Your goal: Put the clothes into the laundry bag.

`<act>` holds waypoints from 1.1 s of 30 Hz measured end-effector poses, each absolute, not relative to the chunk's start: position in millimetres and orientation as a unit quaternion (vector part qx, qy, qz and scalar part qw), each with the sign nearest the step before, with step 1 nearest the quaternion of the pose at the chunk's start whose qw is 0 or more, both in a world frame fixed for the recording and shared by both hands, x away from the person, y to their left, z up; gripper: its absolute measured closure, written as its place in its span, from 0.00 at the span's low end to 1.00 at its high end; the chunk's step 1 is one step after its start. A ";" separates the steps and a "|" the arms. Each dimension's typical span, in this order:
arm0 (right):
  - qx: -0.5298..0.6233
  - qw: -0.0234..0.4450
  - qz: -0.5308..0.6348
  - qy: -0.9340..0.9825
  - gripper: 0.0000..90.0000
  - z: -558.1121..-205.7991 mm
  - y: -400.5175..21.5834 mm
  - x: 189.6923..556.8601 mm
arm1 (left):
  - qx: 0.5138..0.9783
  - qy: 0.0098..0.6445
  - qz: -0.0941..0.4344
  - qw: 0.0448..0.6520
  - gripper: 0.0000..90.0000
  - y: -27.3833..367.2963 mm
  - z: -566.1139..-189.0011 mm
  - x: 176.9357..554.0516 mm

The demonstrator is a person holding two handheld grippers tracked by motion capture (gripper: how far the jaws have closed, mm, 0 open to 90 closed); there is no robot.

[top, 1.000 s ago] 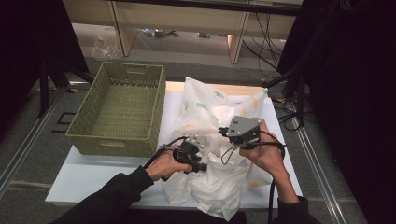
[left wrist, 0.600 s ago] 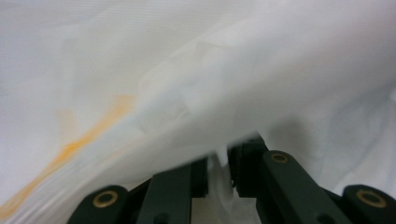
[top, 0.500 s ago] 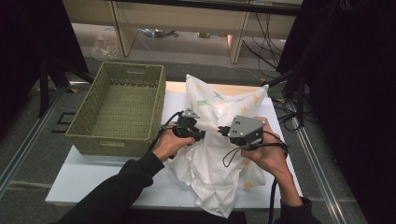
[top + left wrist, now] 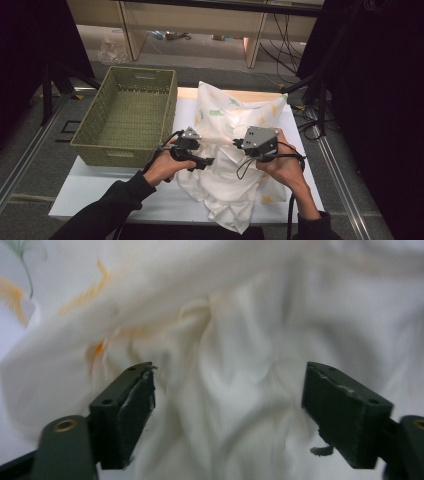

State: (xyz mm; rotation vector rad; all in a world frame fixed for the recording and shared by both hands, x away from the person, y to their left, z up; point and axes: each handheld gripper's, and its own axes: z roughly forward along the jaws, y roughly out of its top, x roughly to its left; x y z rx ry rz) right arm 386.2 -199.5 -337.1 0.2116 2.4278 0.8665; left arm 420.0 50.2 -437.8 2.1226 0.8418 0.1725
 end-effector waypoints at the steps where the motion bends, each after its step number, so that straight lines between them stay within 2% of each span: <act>1: 0.079 0.274 0.322 0.903 1.00 -336.7 -199.4 385.9 | 0.849 0.333 0.063 0.405 0.18 51.8 -439.9 417.6; 3: 0.079 0.276 0.322 0.902 1.00 -336.5 -198.8 385.8 | 0.867 0.322 0.062 0.374 0.18 54.3 -447.3 413.8; 7: 0.087 0.273 0.321 0.903 1.00 -337.1 -197.8 385.4 | 0.882 0.311 0.048 0.351 0.18 48.1 -461.3 417.0; 10: 0.087 0.271 0.320 0.904 1.00 -338.1 -197.5 385.5 | 0.868 0.336 0.058 0.360 0.19 35.2 -469.7 421.5; 11: 0.085 0.271 0.321 0.904 1.00 -338.6 -197.6 385.8 | 0.875 0.325 0.055 0.356 0.24 34.3 -470.0 425.0; 12: 0.086 0.272 0.320 0.903 1.00 -338.8 -197.5 386.0 | 0.872 0.325 0.046 0.362 0.34 30.8 -471.3 427.2; 14: 0.085 0.273 0.315 0.905 1.00 -338.9 -197.6 386.1 | 0.873 0.307 0.031 0.376 0.60 24.6 -472.5 432.9; 15: 0.084 0.270 0.320 0.904 1.00 -339.3 -197.2 386.0 | 0.865 0.314 0.029 0.391 0.69 19.1 -473.3 434.2; 17: 0.085 0.270 0.319 0.905 1.00 -339.1 -197.0 385.4 | 0.863 0.297 0.027 0.408 0.83 12.2 -469.9 438.1; 19: 0.084 0.269 0.319 0.905 1.00 -338.1 -196.8 384.3 | 0.842 0.311 0.023 0.441 0.89 3.3 -462.5 436.5; 23: 0.083 0.276 0.327 0.900 1.00 -332.7 -198.0 381.2 | 0.827 0.298 0.044 0.474 0.90 -5.2 -436.2 436.2; 26: 0.083 0.278 0.333 0.897 1.00 -327.3 -200.7 377.3 | 0.813 0.318 0.051 0.485 0.90 -6.6 -427.1 443.5; 28: 0.078 0.279 0.336 0.896 1.00 -325.0 -203.2 375.7 | 0.807 0.330 0.049 0.486 0.90 -6.2 -431.6 452.3; 31: 0.074 0.274 0.334 0.899 1.00 -328.6 -203.0 374.4 | 0.816 0.347 0.074 0.455 0.88 -6.9 -449.9 468.2; 33: 0.075 0.269 0.329 0.902 1.00 -333.6 -202.1 375.7 | 0.812 0.371 0.057 0.446 0.84 -5.9 -462.8 474.2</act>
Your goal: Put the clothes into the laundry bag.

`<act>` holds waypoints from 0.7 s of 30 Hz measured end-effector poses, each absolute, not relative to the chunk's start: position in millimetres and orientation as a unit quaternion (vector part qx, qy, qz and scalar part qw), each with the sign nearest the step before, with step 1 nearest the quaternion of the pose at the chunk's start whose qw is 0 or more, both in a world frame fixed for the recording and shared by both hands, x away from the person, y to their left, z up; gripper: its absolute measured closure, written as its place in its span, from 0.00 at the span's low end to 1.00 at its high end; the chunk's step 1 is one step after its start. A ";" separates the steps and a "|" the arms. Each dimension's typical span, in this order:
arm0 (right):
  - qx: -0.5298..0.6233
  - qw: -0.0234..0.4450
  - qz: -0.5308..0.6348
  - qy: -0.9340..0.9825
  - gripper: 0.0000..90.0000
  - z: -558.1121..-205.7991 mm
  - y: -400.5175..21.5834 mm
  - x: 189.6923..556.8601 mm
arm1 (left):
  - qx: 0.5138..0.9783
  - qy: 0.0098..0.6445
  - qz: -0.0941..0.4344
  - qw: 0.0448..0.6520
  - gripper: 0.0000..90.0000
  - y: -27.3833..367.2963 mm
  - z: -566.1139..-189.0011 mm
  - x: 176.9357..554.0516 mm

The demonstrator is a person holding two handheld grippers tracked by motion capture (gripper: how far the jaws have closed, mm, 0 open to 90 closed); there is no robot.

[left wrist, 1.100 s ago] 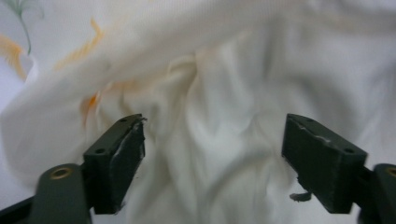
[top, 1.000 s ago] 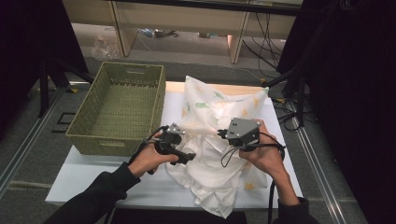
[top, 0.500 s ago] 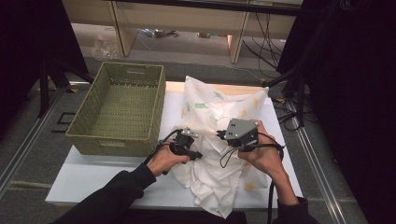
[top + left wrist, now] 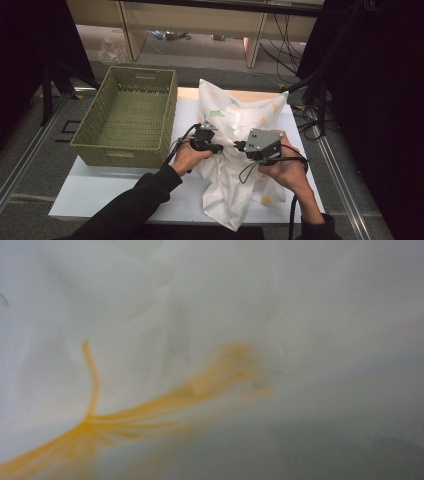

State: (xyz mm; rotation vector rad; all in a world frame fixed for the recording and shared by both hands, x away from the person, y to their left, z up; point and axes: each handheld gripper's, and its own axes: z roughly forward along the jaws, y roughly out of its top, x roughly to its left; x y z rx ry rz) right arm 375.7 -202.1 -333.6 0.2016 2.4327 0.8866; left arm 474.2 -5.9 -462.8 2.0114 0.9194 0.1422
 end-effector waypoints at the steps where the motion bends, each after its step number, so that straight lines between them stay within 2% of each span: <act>1: 0.077 0.267 0.325 0.904 1.00 -336.0 -202.0 376.8 | 0.805 0.379 0.043 0.455 0.82 -4.9 -466.4 474.6; 3: 0.081 0.263 0.325 0.905 1.00 -339.5 -203.2 379.3 | 0.810 0.370 0.036 0.453 0.76 1.5 -466.2 471.6; 10: 0.095 0.260 0.322 0.905 1.00 -341.9 -207.2 380.4 | 0.830 0.346 0.043 0.435 0.35 27.3 -448.6 446.2; 15: 0.095 0.261 0.323 0.905 1.00 -342.0 -205.1 380.2 | 0.849 0.320 0.036 0.418 0.26 33.1 -446.2 421.7; 20: 0.094 0.263 0.323 0.904 1.00 -341.2 -204.1 379.9 | 0.863 0.301 0.020 0.405 0.18 14.7 -460.3 405.7; 21: 0.093 0.263 0.324 0.904 1.00 -341.6 -204.2 380.2 | 0.882 0.274 0.027 0.382 0.18 14.2 -461.0 408.2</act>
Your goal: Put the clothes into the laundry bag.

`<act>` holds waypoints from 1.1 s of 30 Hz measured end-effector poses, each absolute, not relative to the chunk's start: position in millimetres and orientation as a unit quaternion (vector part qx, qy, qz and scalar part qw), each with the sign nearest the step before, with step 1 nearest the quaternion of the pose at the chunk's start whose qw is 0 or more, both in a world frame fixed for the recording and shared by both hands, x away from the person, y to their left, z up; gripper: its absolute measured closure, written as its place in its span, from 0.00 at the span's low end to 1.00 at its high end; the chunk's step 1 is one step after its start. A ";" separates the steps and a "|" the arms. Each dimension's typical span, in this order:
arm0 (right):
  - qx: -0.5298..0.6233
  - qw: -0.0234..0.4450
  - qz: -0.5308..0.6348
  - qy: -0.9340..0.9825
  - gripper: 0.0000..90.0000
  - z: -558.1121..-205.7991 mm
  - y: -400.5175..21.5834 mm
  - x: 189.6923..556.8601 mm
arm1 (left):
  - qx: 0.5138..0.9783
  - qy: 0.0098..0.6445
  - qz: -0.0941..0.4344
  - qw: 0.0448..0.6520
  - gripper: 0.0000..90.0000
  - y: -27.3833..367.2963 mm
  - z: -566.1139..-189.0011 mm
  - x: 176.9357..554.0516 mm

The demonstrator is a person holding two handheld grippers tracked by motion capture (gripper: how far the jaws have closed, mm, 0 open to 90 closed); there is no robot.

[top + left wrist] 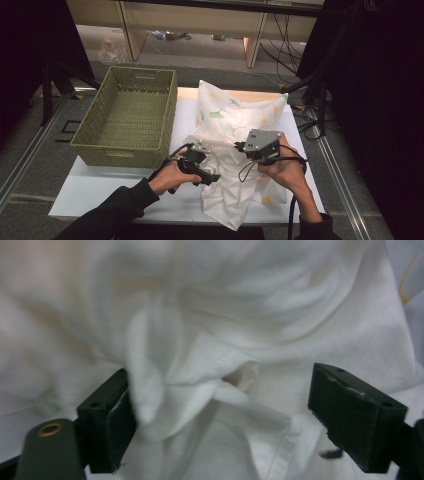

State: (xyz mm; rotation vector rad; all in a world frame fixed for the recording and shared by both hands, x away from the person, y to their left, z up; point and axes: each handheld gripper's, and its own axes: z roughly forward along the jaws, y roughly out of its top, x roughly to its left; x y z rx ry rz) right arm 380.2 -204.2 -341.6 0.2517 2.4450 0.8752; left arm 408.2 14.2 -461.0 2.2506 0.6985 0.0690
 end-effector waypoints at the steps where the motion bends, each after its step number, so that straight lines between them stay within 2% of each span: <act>1: 0.092 0.262 0.324 0.904 1.00 -342.1 -204.0 380.3 | 0.884 0.278 0.028 0.375 0.18 10.7 -463.0 408.9; 4: 0.092 0.260 0.323 0.905 1.00 -342.6 -202.9 380.4 | 0.873 0.294 0.030 0.388 0.20 -0.5 -468.3 414.3; 6: 0.092 0.258 0.322 0.906 1.00 -343.1 -203.1 380.2 | 0.869 0.298 0.029 0.395 0.27 -4.6 -471.1 420.1; 8: 0.092 0.261 0.322 0.906 1.00 -343.4 -203.4 380.6 | 0.851 0.312 0.024 0.423 0.47 -11.5 -475.1 424.1; 9: 0.091 0.260 0.322 0.906 1.00 -343.3 -203.4 380.6 | 0.856 0.300 0.024 0.420 0.55 -11.1 -474.8 429.1; 10: 0.092 0.260 0.322 0.906 1.00 -343.4 -203.2 380.4 | 0.855 0.298 0.020 0.425 0.69 -11.2 -473.6 431.6; 12: 0.091 0.258 0.320 0.907 1.00 -343.6 -203.0 379.7 | 0.832 0.313 0.024 0.458 0.82 -14.2 -471.2 432.2; 14: 0.078 0.260 0.317 0.909 1.00 -343.1 -201.9 379.8 | 0.826 0.313 0.039 0.466 0.86 -15.4 -462.9 431.1; 18: 0.069 0.256 0.318 0.910 1.00 -339.8 -199.4 376.2 | 0.824 0.307 0.056 0.473 0.87 -11.4 -444.3 440.3; 21: 0.068 0.259 0.303 0.914 1.00 -336.9 -199.1 373.7 | 0.791 0.350 0.069 0.497 0.87 -15.9 -444.7 457.8; 25: 0.071 0.249 0.301 0.918 1.00 -341.5 -198.2 374.6 | 0.783 0.388 0.043 0.484 0.84 -14.7 -458.2 472.0; 28: 0.082 0.242 0.302 0.918 1.00 -346.2 -200.4 377.5 | 0.797 0.378 0.030 0.470 0.71 -10.6 -463.3 468.6; 33: 0.088 0.243 0.303 0.917 1.00 -348.2 -203.1 379.6 | 0.820 0.357 0.039 0.445 0.41 1.3 -459.0 451.0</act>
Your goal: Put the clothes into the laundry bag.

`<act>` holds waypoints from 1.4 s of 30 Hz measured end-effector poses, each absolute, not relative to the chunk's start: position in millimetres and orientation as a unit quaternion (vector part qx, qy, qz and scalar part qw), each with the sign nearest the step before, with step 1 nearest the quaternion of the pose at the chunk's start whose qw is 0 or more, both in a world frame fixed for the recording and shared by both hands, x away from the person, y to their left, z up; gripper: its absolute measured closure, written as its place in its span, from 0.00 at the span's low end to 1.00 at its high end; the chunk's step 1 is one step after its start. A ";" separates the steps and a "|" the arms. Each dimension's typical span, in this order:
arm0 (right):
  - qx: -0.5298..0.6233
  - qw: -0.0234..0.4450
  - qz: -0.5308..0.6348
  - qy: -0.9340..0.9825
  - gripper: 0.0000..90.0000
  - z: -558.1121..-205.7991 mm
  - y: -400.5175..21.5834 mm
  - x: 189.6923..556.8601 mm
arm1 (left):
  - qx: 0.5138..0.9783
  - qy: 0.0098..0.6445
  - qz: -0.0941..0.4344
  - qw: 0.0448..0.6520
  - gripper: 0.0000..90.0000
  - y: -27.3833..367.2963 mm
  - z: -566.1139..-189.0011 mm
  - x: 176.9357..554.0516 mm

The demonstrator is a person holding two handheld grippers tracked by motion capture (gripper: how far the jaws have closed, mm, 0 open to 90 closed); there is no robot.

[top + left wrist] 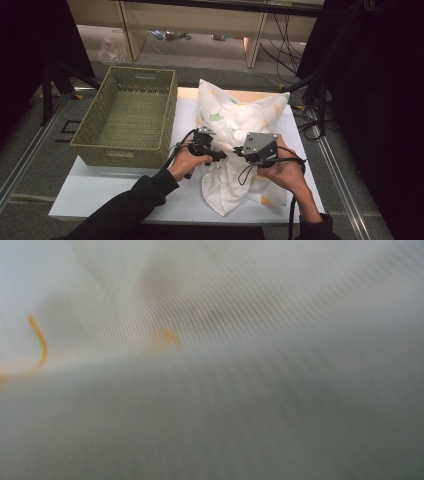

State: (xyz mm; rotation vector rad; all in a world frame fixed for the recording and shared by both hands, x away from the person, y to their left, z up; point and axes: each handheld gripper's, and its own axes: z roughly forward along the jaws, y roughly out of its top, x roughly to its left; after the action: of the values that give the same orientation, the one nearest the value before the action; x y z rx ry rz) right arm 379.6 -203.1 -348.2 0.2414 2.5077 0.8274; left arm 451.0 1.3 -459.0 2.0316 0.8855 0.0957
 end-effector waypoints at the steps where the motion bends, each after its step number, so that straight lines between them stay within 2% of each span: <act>1: 0.084 0.245 0.299 0.918 1.00 -348.1 -204.2 380.2 | 0.823 0.354 0.041 0.442 0.37 3.7 -457.4 447.2; 6: 0.094 0.239 0.306 0.917 1.00 -349.6 -204.4 380.5 | 0.844 0.324 0.034 0.426 0.20 8.5 -457.3 421.1; 8: 0.091 0.244 0.301 0.917 1.00 -349.9 -204.2 381.3 | 0.855 0.315 0.032 0.411 0.17 5.3 -462.5 414.7; 10: 0.093 0.247 0.297 0.918 1.00 -349.6 -203.2 380.8 | 0.870 0.293 0.028 0.395 0.17 0.0 -468.8 410.3; 12: 0.091 0.244 0.298 0.918 1.00 -349.9 -203.4 380.7 | 0.868 0.299 0.027 0.396 0.18 -8.9 -475.5 405.4; 16: 0.075 0.247 0.300 0.918 1.00 -350.6 -204.9 384.2 | 0.892 0.261 0.049 0.365 0.18 -10.8 -478.6 408.3; 17: 0.074 0.249 0.298 0.919 1.00 -350.9 -205.3 384.2 | 0.894 0.260 0.053 0.362 0.20 -10.7 -480.0 409.7; 18: 0.091 0.243 0.299 0.918 1.00 -352.0 -205.8 382.9 | 0.898 0.251 0.052 0.357 0.30 -9.6 -481.7 411.5; 19: 0.084 0.240 0.302 0.919 1.00 -353.0 -205.6 384.0 | 0.900 0.246 0.061 0.354 0.50 -8.4 -482.2 412.2; 20: 0.085 0.236 0.304 0.919 1.00 -353.6 -205.4 383.9 | 0.902 0.238 0.076 0.352 0.59 -7.0 -482.5 412.7; 22: 0.092 0.238 0.300 0.919 1.00 -354.7 -205.4 383.0 | 0.895 0.241 0.075 0.367 0.77 -5.6 -483.6 413.3; 24: 0.092 0.240 0.292 0.921 1.00 -354.7 -206.1 382.3 | 0.881 0.256 0.068 0.392 0.90 -6.4 -483.6 412.9; 27: 0.091 0.240 0.292 0.921 1.00 -353.7 -206.3 382.1 | 0.884 0.244 0.078 0.392 0.95 -4.1 -476.9 416.9; 32: 0.089 0.237 0.294 0.922 1.00 -353.1 -204.6 381.2 | 0.853 0.280 0.105 0.427 0.96 -5.5 -460.8 435.0; 36: 0.082 0.237 0.289 0.924 1.00 -354.1 -203.7 381.2 | 0.851 0.282 0.119 0.427 0.96 -5.9 -450.2 447.7; 40: 0.084 0.232 0.288 0.925 1.00 -354.2 -204.7 380.3 | 0.829 0.313 0.133 0.444 0.96 -11.7 -450.9 460.9; 42: 0.070 0.229 0.289 0.927 1.00 -355.9 -204.3 382.7 | 0.823 0.334 0.119 0.444 0.96 -12.4 -458.8 468.6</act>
State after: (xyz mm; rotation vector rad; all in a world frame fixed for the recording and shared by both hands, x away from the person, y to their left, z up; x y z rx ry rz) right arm 382.7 -204.3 -355.9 0.1924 2.5520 0.7960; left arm 468.6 -12.4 -458.8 2.0399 0.8290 0.2961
